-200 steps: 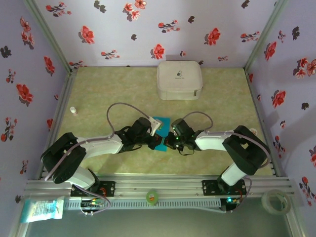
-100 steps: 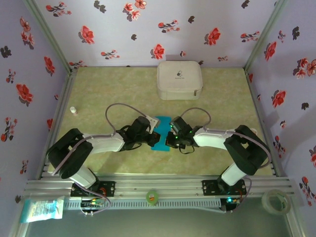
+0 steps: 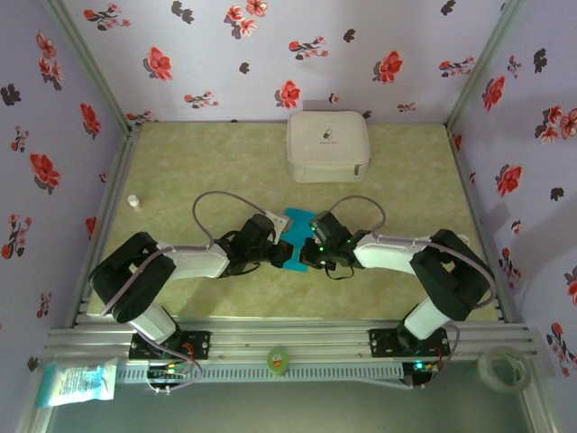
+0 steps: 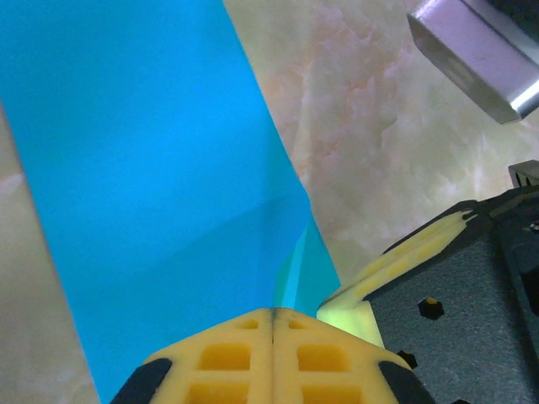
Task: Fold a paper plane with a square sheet of paper (pick it up from the middle)
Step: Fold the triangle a second time at the center of the table.
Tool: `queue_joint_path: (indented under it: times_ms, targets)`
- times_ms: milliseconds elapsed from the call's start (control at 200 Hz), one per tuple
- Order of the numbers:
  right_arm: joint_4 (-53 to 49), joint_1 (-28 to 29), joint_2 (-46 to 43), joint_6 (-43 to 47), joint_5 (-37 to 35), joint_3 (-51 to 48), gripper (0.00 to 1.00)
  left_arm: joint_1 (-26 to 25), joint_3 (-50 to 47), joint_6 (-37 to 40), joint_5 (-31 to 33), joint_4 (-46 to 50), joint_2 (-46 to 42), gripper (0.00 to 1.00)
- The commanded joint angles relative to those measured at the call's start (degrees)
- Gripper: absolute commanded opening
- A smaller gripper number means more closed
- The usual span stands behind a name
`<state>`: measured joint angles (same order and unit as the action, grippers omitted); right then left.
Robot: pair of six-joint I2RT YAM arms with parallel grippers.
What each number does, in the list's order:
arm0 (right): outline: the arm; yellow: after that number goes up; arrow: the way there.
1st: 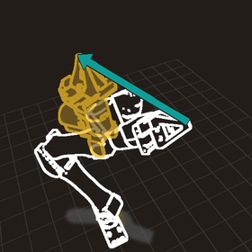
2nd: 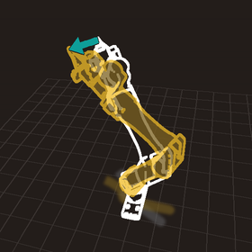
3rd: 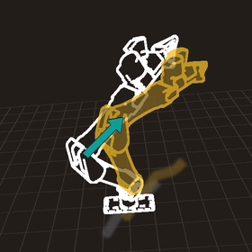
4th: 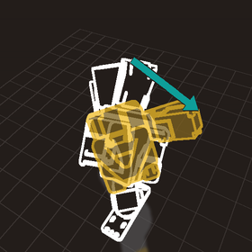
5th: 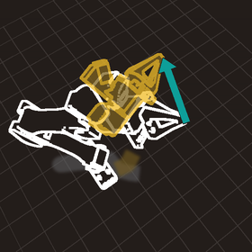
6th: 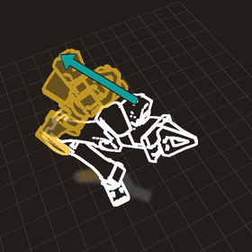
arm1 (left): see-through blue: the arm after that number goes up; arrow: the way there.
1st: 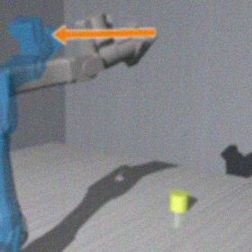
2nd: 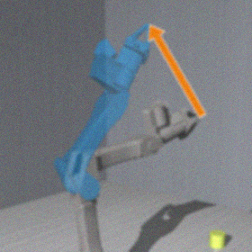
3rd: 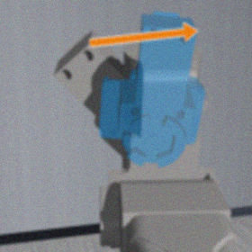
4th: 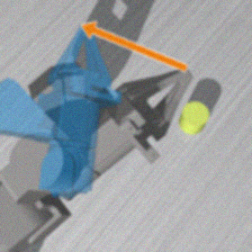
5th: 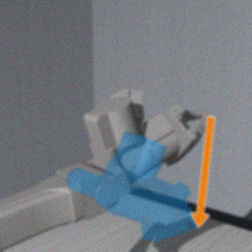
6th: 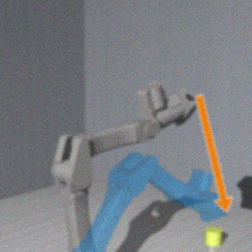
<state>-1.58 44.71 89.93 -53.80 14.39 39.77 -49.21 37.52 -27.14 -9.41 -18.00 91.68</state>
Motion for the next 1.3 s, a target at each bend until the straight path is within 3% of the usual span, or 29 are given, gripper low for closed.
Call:
queue_joint_path:
  times_ms: [0, 210, 540, 1295]
  targets:
    - [3.3, 0.4, -0.2, -1.6, 2.1, -1.2, 0.05, 0.4, -0.8, -0.8, 0.9, -1.7, 0.4, 0.00]
    - [-0.4, 0.4, 2.7, -0.7, -0.4, -0.9, 0.04, 0.4, -0.2, -0.7, 0.6, -1.3, 0.2, 0.00]
    - [-11.7, -0.9, 0.9, 7.8, -1.2, -0.8, 0.01, 2.3, 1.0, -0.7, 0.0, -0.7, 0.8, 0.00]
    - [-18.1, -4.8, 3.6, 15.6, 0.5, 2.7, 0.01, 2.6, 4.6, 2.7, -1.9, -2.4, 7.1, 0.00]
